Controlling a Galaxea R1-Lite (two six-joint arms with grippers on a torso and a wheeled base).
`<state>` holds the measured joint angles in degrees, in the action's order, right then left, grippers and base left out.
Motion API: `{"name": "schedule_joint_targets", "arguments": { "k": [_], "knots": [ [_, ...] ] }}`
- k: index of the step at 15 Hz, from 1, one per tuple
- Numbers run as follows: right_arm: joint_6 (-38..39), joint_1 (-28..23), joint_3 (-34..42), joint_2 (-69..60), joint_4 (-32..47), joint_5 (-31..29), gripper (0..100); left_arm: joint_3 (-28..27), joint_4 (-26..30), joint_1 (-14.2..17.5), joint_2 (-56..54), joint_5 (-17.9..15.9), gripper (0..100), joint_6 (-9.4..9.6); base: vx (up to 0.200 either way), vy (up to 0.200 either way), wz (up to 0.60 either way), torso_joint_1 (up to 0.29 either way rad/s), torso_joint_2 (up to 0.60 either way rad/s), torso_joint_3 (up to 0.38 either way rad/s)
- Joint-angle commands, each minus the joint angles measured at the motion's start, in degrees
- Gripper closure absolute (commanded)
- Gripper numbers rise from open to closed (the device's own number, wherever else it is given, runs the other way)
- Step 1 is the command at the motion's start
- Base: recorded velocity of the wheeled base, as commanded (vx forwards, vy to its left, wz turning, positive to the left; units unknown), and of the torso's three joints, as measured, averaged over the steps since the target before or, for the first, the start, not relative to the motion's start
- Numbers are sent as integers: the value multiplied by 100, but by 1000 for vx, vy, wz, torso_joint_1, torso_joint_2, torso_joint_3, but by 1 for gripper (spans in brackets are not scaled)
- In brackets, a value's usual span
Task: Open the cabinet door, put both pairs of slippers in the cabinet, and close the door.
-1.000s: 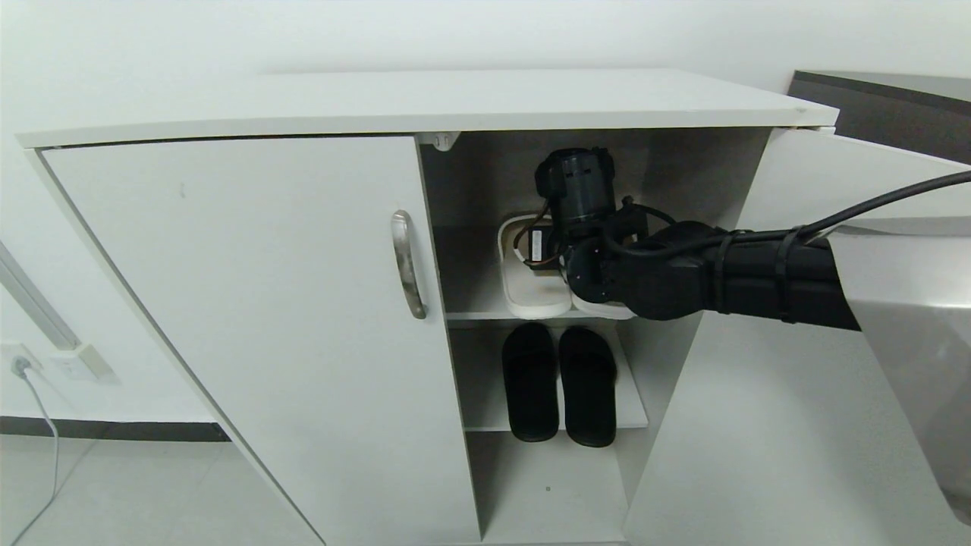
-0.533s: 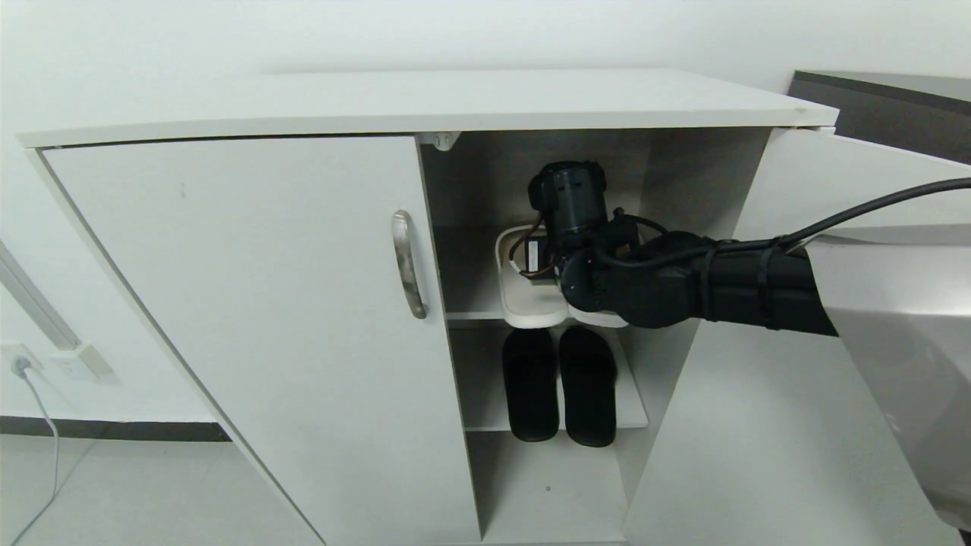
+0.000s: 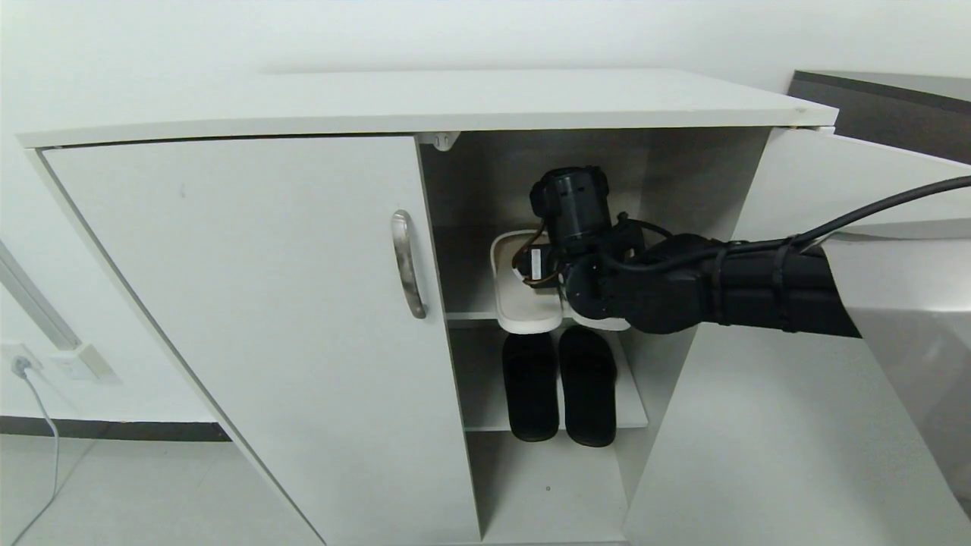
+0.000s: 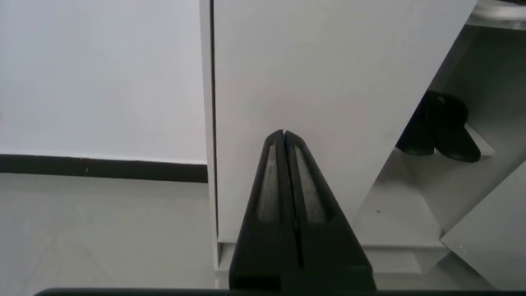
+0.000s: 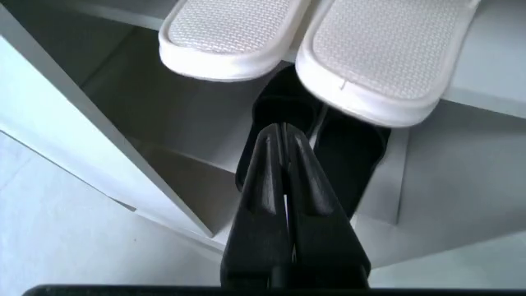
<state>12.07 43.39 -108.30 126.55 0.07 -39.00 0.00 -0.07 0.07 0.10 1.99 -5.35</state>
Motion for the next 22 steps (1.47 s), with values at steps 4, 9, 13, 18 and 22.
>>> {"name": "schedule_joint_targets", "arguments": {
  "k": [4,9,13,18,22],
  "knots": [
    [305,364,1382,-1247,-104,-64,0,0,-1,1,8,3,100,-1,0,0,0,0,0,0],
    [199,777,4159,-2469,-1853,569,0,0,-1,1,8,3,100,-1,0,0,0,0,0,0],
    [-117,847,5768,-2688,-3628,938,0,0,-1,1,-1,3,100,8,0,0,0,0,0,0],
    [-354,873,6014,-2574,-4059,1043,100,0,-1,1,8,-5,100,8,0,0,0,0,0,0],
    [-354,917,6075,-2539,-4059,999,100,-9,-1,1,8,-23,100,17,-50,0,0,1,1,1]
  ]
}}
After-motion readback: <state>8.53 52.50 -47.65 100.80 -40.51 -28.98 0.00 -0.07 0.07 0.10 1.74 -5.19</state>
